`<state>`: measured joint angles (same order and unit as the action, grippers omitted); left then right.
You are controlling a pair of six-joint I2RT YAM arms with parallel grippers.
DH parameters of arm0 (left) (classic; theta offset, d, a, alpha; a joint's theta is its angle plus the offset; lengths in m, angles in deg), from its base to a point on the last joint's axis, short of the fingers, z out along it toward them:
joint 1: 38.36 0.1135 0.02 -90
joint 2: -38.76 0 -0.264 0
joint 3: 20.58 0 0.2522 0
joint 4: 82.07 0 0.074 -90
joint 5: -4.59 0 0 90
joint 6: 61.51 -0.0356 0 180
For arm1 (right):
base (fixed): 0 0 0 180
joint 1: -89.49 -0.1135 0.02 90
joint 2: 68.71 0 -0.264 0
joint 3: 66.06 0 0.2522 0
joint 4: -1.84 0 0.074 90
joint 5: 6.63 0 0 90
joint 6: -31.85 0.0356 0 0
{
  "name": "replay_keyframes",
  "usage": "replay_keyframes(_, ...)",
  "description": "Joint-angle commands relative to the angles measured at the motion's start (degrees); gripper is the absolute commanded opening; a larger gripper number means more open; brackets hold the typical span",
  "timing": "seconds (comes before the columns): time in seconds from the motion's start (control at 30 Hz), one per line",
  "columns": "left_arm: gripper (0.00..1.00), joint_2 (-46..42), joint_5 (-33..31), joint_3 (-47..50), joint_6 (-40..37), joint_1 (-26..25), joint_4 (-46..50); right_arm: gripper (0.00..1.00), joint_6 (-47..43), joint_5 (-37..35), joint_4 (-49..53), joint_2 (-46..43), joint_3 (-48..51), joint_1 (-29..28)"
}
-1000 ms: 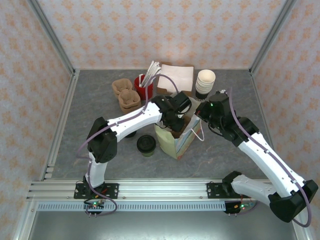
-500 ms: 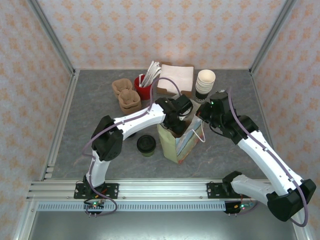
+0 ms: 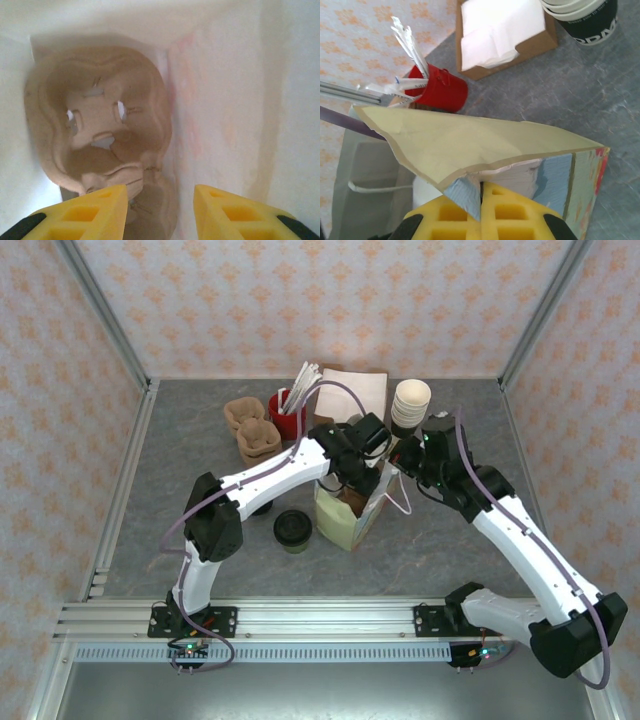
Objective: Pack the takeout coffee
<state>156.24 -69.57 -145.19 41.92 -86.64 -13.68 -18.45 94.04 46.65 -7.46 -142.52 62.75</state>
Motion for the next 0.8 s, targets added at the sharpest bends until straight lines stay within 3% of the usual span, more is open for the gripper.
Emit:
replay_keyframes(0.0,0.39,-1.0,-0.6,-0.5,1.0,0.2,1.6,0.0,-2.1,2.1,-6.1,1.0,-1.3,0.9)
replay_keyframes(0.2,0.34,1.6,-2.7,0.6,2.0,0.0,0.0,0.0,-4.0,4.0,-6.6,1.1,1.5,1.7)
replay_keyframes(0.5,0.32,4.9,-3.9,3.3,0.5,-2.3,1.1,0.0,-5.2,4.5,-4.7,-6.0,9.0,3.9)
replay_keyframes(0.77,0.32,6.4,-5.5,6.8,0.2,-3.1,1.2,0.0,-6.3,4.8,-2.8,-6.8,9.2,4.0)
